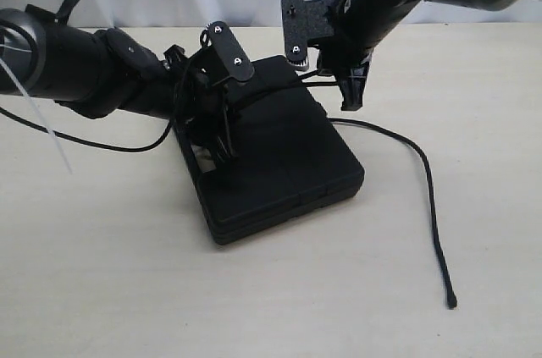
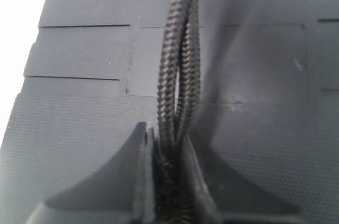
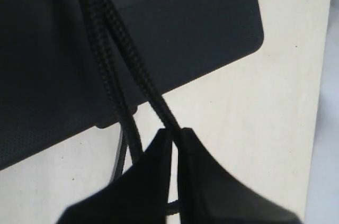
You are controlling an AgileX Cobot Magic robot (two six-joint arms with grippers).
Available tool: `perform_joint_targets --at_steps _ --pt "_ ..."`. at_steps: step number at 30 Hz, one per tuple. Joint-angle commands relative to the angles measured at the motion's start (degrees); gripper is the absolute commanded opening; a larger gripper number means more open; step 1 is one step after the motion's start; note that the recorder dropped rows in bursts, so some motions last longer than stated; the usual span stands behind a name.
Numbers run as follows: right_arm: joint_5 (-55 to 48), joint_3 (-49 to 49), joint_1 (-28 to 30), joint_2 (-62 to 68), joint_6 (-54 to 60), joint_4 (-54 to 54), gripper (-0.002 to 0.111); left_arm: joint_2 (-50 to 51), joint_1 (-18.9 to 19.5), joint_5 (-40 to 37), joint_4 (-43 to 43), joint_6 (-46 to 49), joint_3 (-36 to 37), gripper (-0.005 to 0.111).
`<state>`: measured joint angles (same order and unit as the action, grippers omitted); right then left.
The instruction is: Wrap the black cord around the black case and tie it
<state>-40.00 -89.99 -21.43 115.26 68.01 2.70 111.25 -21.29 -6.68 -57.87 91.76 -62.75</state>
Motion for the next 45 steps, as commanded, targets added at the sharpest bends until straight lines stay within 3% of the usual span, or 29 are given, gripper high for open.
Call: perform_joint_targets --at_steps 1,15,34,45 --pt "-1.1 0.0 0.0 1.3 0.1 0.3 0.004 0.1 -0.2 1.4 0.1 -0.1 0.3 0.0" --pt "-9.1 0.1 0.0 1.9 -1.3 1.0 0.004 0.1 -0.2 1.3 -0.2 -0.5 0.3 0.0" --pt "0.1 0.2 -0.1 6.1 -3.8 0.8 0.004 0.1 -0.2 0.2 0.3 -0.5 0.3 0.0" --pt "0.8 0.2 -0.1 6.2 1.8 -7.4 0.005 0.1 -0.2 0.2 0.3 -0.5 0.3 0.0"
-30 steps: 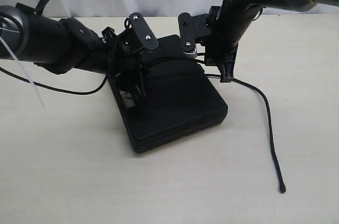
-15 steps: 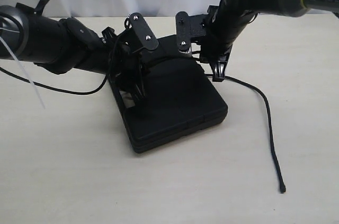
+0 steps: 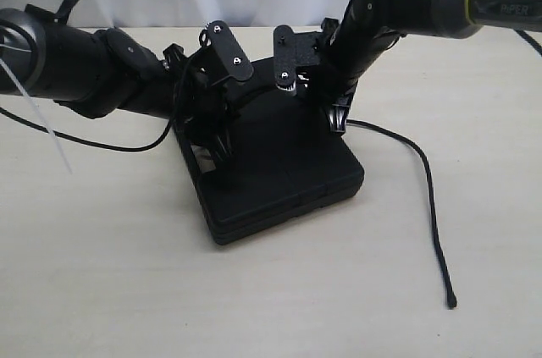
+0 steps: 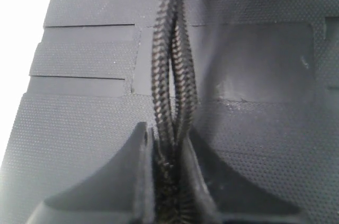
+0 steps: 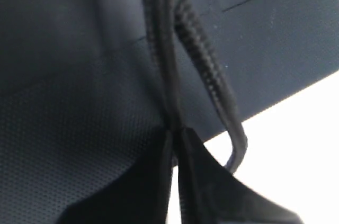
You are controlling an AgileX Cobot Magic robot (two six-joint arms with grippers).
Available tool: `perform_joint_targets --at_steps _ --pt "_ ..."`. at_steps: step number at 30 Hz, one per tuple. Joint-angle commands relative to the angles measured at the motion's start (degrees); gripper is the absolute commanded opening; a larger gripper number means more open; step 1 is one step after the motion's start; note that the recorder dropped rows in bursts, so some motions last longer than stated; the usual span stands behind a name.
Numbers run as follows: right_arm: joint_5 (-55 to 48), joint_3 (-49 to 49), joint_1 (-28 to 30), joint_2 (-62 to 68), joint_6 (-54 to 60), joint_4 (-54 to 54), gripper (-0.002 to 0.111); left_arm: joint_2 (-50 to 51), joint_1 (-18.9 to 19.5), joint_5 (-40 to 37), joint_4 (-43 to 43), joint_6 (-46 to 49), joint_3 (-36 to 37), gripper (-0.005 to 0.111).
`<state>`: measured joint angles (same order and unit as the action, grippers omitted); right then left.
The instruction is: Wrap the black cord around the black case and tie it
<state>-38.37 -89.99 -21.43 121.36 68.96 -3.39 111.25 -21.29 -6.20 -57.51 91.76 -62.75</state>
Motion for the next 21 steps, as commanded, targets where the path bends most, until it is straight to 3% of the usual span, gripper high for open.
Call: perform_joint_targets --at_steps 1,3,7,10,16,21 --pt "-0.9 0.2 -0.1 0.1 0.9 -1.4 0.005 0.1 -0.2 -0.2 0.0 -0.5 0.3 0.0" --pt "-0.7 0.2 -0.1 0.1 0.9 -1.4 0.012 0.1 -0.2 -0.2 0.0 -0.5 0.3 0.0" --pt "-0.5 0.2 -0.1 0.0 -0.2 -1.4 0.047 0.1 -0.2 -0.2 0.0 -0.5 0.3 0.0" --pt "-1.0 0.1 -0.1 -1.1 -2.4 -1.4 0.057 0.1 -0.2 -0.2 0.0 -0.5 0.3 0.0" --pt "-4.8 0.1 -0.1 -4.5 -3.9 -1.4 0.055 0.1 -0.2 -0.8 -0.2 -0.5 0.3 0.0" --pt "-1.1 0.1 1.7 -7.5 -17.4 -1.4 0.033 0.1 -0.2 -0.7 -0.2 -0.5 0.3 0.0"
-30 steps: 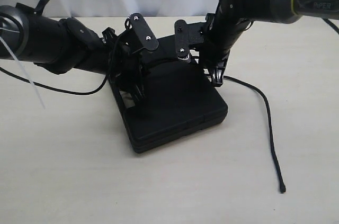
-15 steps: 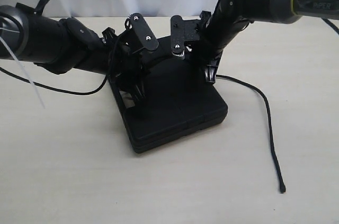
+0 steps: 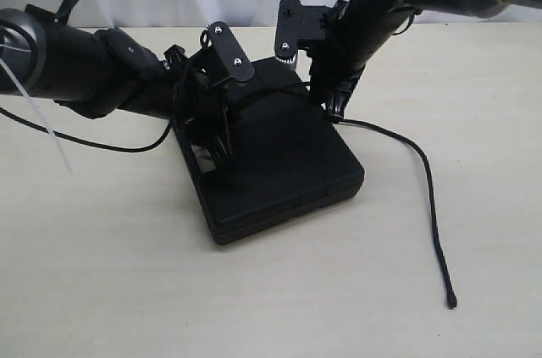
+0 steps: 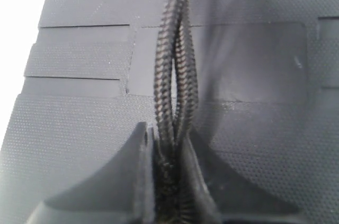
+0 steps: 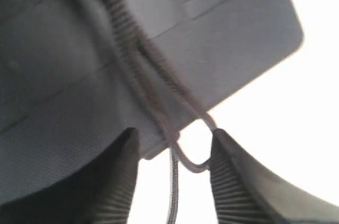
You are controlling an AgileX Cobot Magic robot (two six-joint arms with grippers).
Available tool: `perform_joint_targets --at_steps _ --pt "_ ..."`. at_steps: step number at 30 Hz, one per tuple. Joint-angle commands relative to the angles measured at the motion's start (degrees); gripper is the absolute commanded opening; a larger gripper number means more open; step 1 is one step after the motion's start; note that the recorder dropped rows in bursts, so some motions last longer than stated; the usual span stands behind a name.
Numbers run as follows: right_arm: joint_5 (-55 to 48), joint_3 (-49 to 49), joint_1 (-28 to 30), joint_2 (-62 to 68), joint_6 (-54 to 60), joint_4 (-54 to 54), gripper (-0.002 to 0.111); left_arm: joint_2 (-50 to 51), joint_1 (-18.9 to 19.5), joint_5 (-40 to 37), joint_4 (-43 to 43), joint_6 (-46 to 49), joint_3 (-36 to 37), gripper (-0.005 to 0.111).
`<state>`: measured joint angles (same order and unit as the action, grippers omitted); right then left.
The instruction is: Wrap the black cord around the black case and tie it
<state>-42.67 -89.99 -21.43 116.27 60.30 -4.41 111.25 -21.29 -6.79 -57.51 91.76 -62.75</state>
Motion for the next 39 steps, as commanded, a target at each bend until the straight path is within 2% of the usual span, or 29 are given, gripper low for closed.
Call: perform_joint_targets --at_steps 1,5,6,9,13,26,39 --pt "5.4 0.1 3.9 -3.2 -16.8 -0.7 0.032 0.1 -0.2 0.1 -0.2 -0.5 0.3 0.0" --pt "3.2 0.1 11.0 -1.4 -39.1 -4.8 0.034 0.1 -0.2 0.1 -0.2 -0.5 0.3 0.0" --pt "2.4 0.1 11.7 -0.8 -39.6 -6.1 0.035 0.1 -0.2 0.1 -0.2 -0.5 0.3 0.0" --pt "-5.6 -2.3 14.0 3.6 -32.5 -20.9 0.05 0.1 -0.2 0.1 -0.2 -0.5 0.3 0.0" --pt "-10.9 -8.2 13.9 7.9 -30.9 -28.0 0.059 0.1 -0.2 -0.1 -0.2 -0.5 0.3 0.0" --pt "-7.0 -9.2 13.9 11.3 -29.4 -27.9 0.059 0.1 -0.2 0.1 -0.1 -0.5 0.3 0.0" --pt "-3.2 -9.2 12.6 16.6 -26.6 -32.4 0.059 0.1 -0.2 -0.1 -0.1 -0.5 0.3 0.0"
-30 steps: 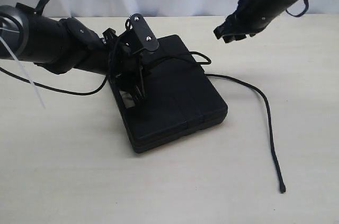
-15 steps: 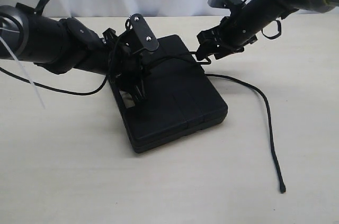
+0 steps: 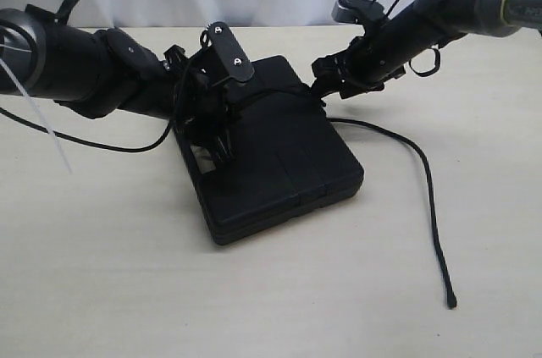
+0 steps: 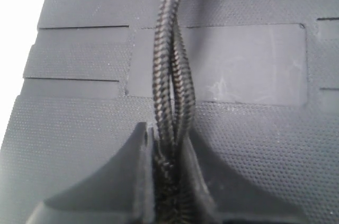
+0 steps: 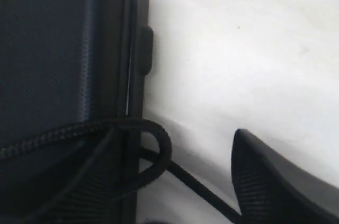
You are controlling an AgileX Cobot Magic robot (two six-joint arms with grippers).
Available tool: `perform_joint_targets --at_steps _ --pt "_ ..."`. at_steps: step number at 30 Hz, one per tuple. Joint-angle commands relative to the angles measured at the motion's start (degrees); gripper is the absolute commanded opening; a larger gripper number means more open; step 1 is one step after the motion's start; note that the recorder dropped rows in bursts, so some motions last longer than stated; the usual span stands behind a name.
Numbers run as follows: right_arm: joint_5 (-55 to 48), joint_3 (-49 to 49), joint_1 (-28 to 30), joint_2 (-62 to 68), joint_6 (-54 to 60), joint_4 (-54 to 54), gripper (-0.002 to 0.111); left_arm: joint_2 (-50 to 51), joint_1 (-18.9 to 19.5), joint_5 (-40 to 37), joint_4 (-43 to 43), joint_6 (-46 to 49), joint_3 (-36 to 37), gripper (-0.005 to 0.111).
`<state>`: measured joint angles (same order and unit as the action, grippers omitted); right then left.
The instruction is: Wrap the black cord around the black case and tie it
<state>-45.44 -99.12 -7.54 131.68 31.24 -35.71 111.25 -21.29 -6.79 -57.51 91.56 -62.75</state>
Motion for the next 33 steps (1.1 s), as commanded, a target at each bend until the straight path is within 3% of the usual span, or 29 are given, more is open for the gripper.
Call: perform_joint_targets --at_steps 1,8,11,15,16,26,33 --pt "-0.4 -0.1 -1.8 1.5 2.8 -1.1 0.059 0.1 -0.2 -0.1 -0.1 -0.3 0.3 0.0" --pt "1.6 -0.1 -3.2 3.2 1.1 1.2 0.058 0.1 -0.2 -0.1 -0.1 -0.3 0.3 0.0" --pt "2.6 -0.1 -3.2 3.5 -2.5 5.3 0.051 0.1 -0.2 0.0 -0.1 -0.3 0.3 0.0" --pt "2.3 -0.1 -3.2 3.2 -2.4 6.3 0.007 0.1 -0.2 0.0 -0.1 -0.3 0.3 0.0" --pt "2.3 -0.1 -3.2 2.9 -2.4 6.6 0.005 0.1 -0.2 0.0 -0.1 -0.3 0.3 0.0" --pt "-0.7 -0.1 -3.2 -7.7 -2.4 11.6 0.004 0.1 -0.2 1.1 -0.2 -0.3 0.3 0.0" --pt "-7.1 -0.1 -3.7 -14.3 4.5 13.4 0.004 0.1 -0.2 1.3 -0.2 -0.3 0.3 0.0"
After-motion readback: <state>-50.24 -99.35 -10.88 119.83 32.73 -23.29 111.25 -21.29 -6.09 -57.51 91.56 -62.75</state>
